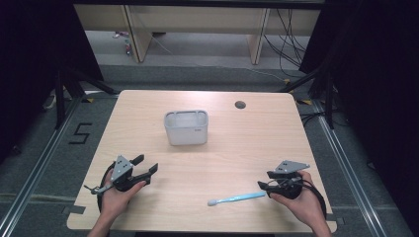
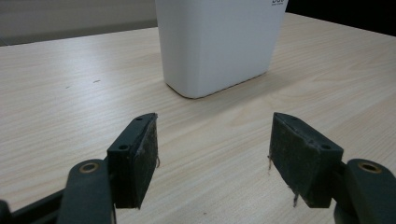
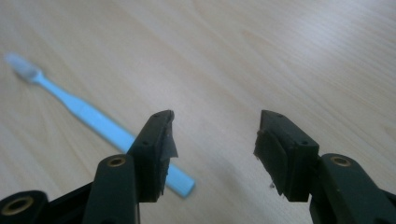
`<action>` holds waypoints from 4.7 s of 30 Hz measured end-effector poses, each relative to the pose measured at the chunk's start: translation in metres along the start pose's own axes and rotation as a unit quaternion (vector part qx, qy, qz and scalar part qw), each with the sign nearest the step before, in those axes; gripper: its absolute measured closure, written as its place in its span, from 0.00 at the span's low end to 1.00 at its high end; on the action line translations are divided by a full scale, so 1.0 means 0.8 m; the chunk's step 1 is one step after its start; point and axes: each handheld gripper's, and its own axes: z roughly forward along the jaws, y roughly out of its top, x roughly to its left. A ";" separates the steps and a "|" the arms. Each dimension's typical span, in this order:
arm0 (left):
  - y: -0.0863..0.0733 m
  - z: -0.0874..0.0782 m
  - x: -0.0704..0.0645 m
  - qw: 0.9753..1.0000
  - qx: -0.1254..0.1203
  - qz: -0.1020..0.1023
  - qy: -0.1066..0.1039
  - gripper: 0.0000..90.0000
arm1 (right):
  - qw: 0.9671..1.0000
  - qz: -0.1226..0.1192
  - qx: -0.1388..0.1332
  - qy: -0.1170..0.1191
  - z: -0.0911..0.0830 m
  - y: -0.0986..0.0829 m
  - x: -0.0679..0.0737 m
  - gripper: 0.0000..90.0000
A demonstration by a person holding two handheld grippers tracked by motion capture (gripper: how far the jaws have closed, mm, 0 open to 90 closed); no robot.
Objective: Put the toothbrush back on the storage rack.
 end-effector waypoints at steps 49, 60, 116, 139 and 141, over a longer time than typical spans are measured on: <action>0.000 0.002 -0.012 1.000 0.010 0.025 -0.007 0.36 | 0.854 -0.388 0.311 0.150 0.077 0.086 0.057 0.78; 0.000 0.002 -0.012 1.000 0.012 0.028 -0.009 0.36 | 0.848 -0.396 0.320 0.148 0.082 0.083 0.060 0.84; 0.000 0.004 -0.018 0.999 0.022 0.045 -0.008 0.35 | 0.924 -0.296 0.202 0.130 0.037 0.069 0.028 0.88; 0.000 0.002 -0.017 0.999 0.014 0.034 -0.011 0.36 | 0.956 -0.257 0.074 0.124 0.034 0.064 0.032 0.88; 0.000 0.002 -0.017 0.999 0.015 0.034 -0.012 0.36 | 0.955 -0.258 0.071 0.126 0.035 0.063 0.032 0.88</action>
